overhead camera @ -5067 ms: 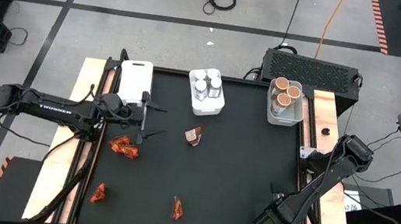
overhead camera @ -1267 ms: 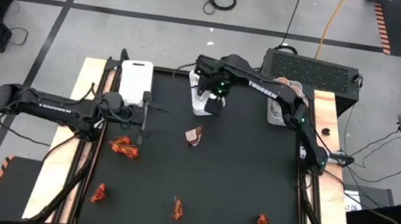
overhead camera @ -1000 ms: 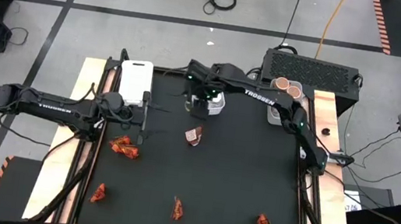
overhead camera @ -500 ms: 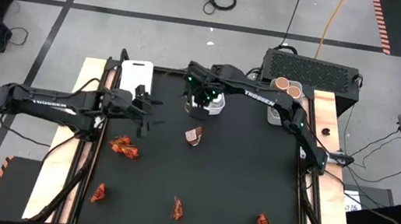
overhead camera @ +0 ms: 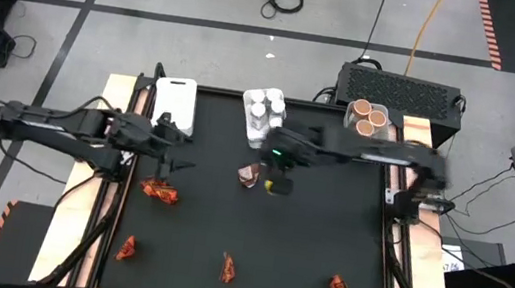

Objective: Sort spices by type
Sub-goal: Put the orange seasoning pack into the left white bin

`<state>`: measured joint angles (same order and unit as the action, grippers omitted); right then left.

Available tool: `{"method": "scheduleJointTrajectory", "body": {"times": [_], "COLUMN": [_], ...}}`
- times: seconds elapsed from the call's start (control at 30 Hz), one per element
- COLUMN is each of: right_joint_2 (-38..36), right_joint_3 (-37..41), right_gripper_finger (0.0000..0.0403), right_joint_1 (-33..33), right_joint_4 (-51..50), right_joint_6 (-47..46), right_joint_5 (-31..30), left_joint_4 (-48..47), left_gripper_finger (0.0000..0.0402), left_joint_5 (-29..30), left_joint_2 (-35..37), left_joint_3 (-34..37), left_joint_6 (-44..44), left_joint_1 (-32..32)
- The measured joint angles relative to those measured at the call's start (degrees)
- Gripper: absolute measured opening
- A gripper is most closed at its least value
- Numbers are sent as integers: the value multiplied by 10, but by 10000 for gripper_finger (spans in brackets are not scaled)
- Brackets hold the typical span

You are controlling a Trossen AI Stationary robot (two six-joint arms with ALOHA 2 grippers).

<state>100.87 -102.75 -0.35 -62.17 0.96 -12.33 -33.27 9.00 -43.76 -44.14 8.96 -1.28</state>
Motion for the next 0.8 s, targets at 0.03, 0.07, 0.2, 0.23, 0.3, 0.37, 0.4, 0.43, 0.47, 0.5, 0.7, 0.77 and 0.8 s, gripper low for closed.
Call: {"method": "scheduleJointTrajectory", "body": {"times": [0.03, 0.07, 0.2, 0.23, 0.3, 0.37, 0.4, 0.43, 0.47, 0.5, 0.7, 0.77, 0.8], "right_joint_2": [-40, -79, -205, -228, -268, -298, -308, -314, -319, -322, -341, -348, -353], "right_joint_3": [59, 119, 345, 392, 472, 536, 564, 590, 611, 627, 648, 648, 648], "right_gripper_finger": [1, 1, 1, 1, 1, 0, 0, 0, 0, 0, 0, 0, 0], "right_joint_1": [11, 21, 52, 57, 64, 67, 68, 69, 69, 69, 64, 64, 64], "right_joint_4": [43, 95, 329, 383, 485, 572, 605, 631, 653, 669, 672, 676, 679], "right_joint_6": [-15, -30, -69, -73, -75, -74, -73, -73, -70, -60, -54, -44, -37], "right_joint_5": [-17, -32, -56, -55, -56, -58, -58, -58, -58, -58, -58, -57, -57], "left_joint_4": [-4, -4, 56, 72, 90, 84, 84, 86, 89, 89, 89, 89, 89], "left_gripper_finger": [338, 338, 338, 338, 338, 338, 338, 338, 338, 338, 338, 338, 338], "left_joint_5": [-5, -14, -59, -72, -89, -89, -90, -93, -103, -117, -139, -141, -149], "left_joint_2": [-15, -33, -124, -147, -194, -234, -252, -269, -285, -303, -396, -421, -434], "left_joint_3": [0, 1, 1, -3, -18, -39, -51, -65, -78, -92, -152, -163, -165], "left_joint_6": [6, 8, -6, -10, -26, -41, -45, -48, -48, -47, -50, -52, -54], "left_joint_1": [0, 0, 12, 19, 32, 49, 60, 71, 82, 93, 132, 139, 142]}}
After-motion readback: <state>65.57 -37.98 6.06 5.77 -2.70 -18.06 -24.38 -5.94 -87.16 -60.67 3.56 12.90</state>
